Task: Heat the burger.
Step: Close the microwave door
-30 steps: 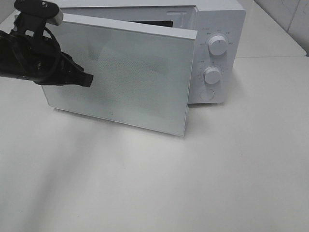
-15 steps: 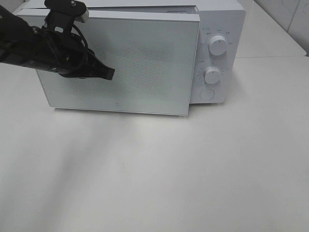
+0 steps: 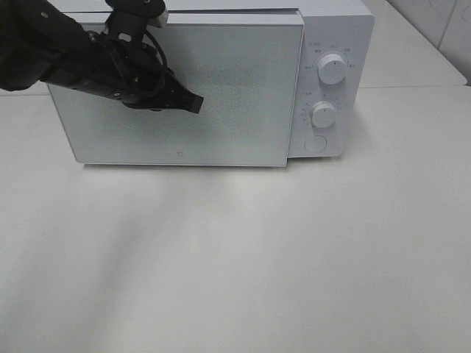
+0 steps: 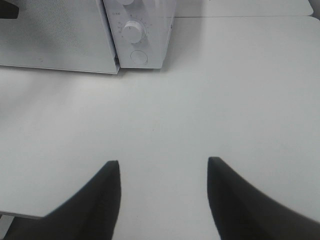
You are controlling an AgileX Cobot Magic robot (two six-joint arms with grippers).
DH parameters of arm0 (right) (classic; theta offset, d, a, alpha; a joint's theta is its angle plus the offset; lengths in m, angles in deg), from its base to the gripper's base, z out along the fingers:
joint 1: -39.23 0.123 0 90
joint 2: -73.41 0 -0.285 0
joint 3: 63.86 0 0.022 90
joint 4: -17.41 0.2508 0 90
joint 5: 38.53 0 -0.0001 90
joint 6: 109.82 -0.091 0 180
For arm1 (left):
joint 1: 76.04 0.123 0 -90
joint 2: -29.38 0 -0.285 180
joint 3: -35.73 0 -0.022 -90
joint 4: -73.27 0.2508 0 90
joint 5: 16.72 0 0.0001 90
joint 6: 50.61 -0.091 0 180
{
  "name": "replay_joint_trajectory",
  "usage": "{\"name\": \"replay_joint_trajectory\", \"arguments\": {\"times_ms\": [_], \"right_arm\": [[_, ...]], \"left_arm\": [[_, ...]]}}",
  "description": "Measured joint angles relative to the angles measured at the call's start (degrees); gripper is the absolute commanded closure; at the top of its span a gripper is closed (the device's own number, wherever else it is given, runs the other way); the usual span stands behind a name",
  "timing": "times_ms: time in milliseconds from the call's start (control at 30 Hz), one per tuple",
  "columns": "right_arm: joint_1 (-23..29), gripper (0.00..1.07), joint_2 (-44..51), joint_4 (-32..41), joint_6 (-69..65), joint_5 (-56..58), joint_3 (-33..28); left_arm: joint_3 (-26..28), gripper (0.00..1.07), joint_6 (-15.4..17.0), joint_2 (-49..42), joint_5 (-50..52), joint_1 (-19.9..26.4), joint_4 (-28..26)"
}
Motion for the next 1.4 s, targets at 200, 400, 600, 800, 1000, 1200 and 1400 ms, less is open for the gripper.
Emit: {"name": "replay_joint_trajectory", "arguments": {"times_ms": [200,400,600,800,1000,1200,1400], "right_arm": [[0.0,0.56,0.0,0.0,0.0,0.0,0.0],[0.0,0.56,0.0,0.0,0.0,0.0,0.0],[0.0,0.56,0.0,0.0,0.0,0.0,0.0],[0.0,0.56,0.0,0.0,0.0,0.0,0.0],[0.0,0.56,0.0,0.0,0.0,0.0,0.0],[0.0,0.56,0.0,0.0,0.0,0.0,0.0],[0.0,0.56,0.0,0.0,0.0,0.0,0.0]], "left_arm": [[3.7,1.06,0.0,3.3,-1.8,-2.1,0.5],[6.0,1.06,0.9,5.5,-1.9,-3.4,-0.2],[8.8,1.06,2.9,7.6,-1.4,-4.5,-1.7],[12.9,1.06,3.9,10.9,-2.4,-6.5,-2.8],[16.1,1.06,4.1,13.1,-2.7,-7.6,-3.1],[18.2,1.06,4.1,14.5,-4.2,-8.5,-3.0],[18.9,1.06,2.9,14.6,-7.7,-8.7,0.8]]}}
